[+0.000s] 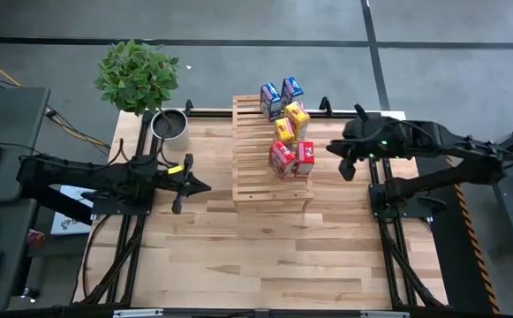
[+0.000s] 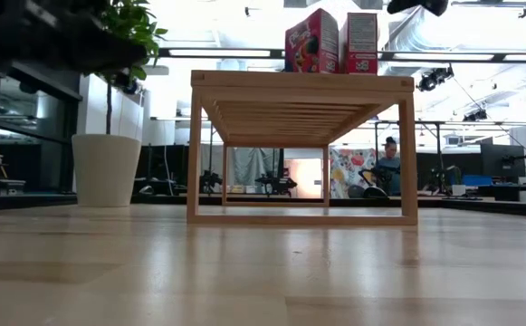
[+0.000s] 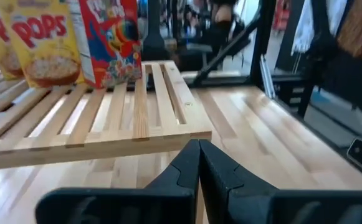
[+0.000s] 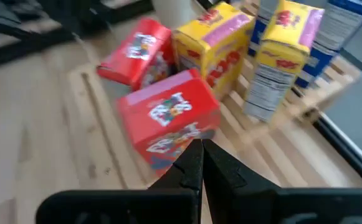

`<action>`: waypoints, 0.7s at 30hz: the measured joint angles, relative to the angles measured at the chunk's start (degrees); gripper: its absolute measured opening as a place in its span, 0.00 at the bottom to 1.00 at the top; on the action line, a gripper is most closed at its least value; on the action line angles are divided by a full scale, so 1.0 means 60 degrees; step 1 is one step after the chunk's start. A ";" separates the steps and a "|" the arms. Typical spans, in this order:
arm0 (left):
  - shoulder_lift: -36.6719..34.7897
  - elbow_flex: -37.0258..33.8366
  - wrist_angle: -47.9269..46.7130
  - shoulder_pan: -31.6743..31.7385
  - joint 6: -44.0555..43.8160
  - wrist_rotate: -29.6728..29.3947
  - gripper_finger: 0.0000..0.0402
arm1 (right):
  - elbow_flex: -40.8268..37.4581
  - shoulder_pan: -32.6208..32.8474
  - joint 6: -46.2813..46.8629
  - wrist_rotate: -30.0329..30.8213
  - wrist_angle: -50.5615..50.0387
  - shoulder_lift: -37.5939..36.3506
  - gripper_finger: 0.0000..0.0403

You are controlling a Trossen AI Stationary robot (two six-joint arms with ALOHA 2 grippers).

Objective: Stack cereal on shelf
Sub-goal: Return to Home Position

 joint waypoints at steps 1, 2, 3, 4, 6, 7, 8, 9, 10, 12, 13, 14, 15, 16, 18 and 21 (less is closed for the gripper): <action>-0.0289 -0.0279 0.0207 -0.0004 -0.0078 -0.0002 0.00 | -0.0372 0.0000 -0.0060 -0.0102 0.0330 -0.0315 0.00; -0.0585 -0.0540 0.0362 -0.0004 -0.0134 -0.0002 0.00 | -0.0715 0.0000 -0.0129 -0.0240 0.0583 -0.0608 0.00; -0.0894 -0.0753 0.0392 -0.0004 -0.0166 -0.0005 0.00 | -0.1048 0.0000 -0.0204 -0.0297 0.0806 -0.0894 0.00; -0.1185 -0.0948 0.0389 0.0000 -0.0199 -0.0005 0.00 | -0.1334 0.0000 -0.0258 -0.0399 0.0997 -0.1158 0.00; -0.1725 -0.1287 0.0500 0.0007 -0.0266 -0.0004 0.00 | -0.1897 0.0000 -0.0269 -0.0436 0.1226 -0.1655 0.00; -0.1965 -0.1415 0.0505 0.0007 -0.0272 -0.0002 0.00 | -0.2167 0.0000 -0.0227 -0.0477 0.1296 -0.1878 0.00; -0.2192 -0.1526 0.0489 0.0007 -0.0270 0.0002 0.00 | -0.2437 0.0000 -0.0174 -0.0569 0.1376 -0.2078 0.00; -0.2403 -0.1638 0.0508 0.0007 -0.0273 0.0028 0.00 | -0.2693 0.0000 -0.0136 -0.0737 0.1430 -0.2270 0.00; -0.2589 -0.1763 0.0556 0.0007 -0.0272 0.0052 0.00 | -0.2999 -0.0003 -0.0096 -0.0959 0.1578 -0.2467 0.00; -0.2914 -0.1991 0.0611 0.0007 -0.0272 0.0075 0.00 | -0.3594 -0.0004 -0.0025 -0.1574 0.2007 -0.2813 0.00; -0.3061 -0.2058 0.0510 0.0007 -0.0274 0.0075 0.00 | -0.3897 0.0000 -0.0026 -0.1889 0.2267 -0.2975 0.00; -0.3165 -0.2058 0.0311 0.0007 -0.0303 0.0075 0.00 | -0.4215 0.0000 -0.0023 -0.2161 0.2558 -0.3130 0.00; -0.3244 -0.2058 0.0172 0.0007 -0.0357 0.0081 0.00 | -0.4527 0.0000 -0.0023 -0.2365 0.2853 -0.3276 0.00; -0.3302 -0.2058 0.0085 0.0007 -0.0366 0.0109 0.00 | -0.4834 0.0000 -0.0023 -0.2536 0.3171 -0.3421 0.00; -0.3372 -0.2058 0.0097 0.0004 -0.0357 0.0133 0.00 | -0.5457 0.0000 -0.0024 -0.2783 0.3871 -0.3738 0.00; -0.3365 -0.2054 0.0075 0.0004 -0.0356 0.0132 0.00 | -0.6415 0.0093 -0.0023 -0.2944 0.4802 -0.4310 0.00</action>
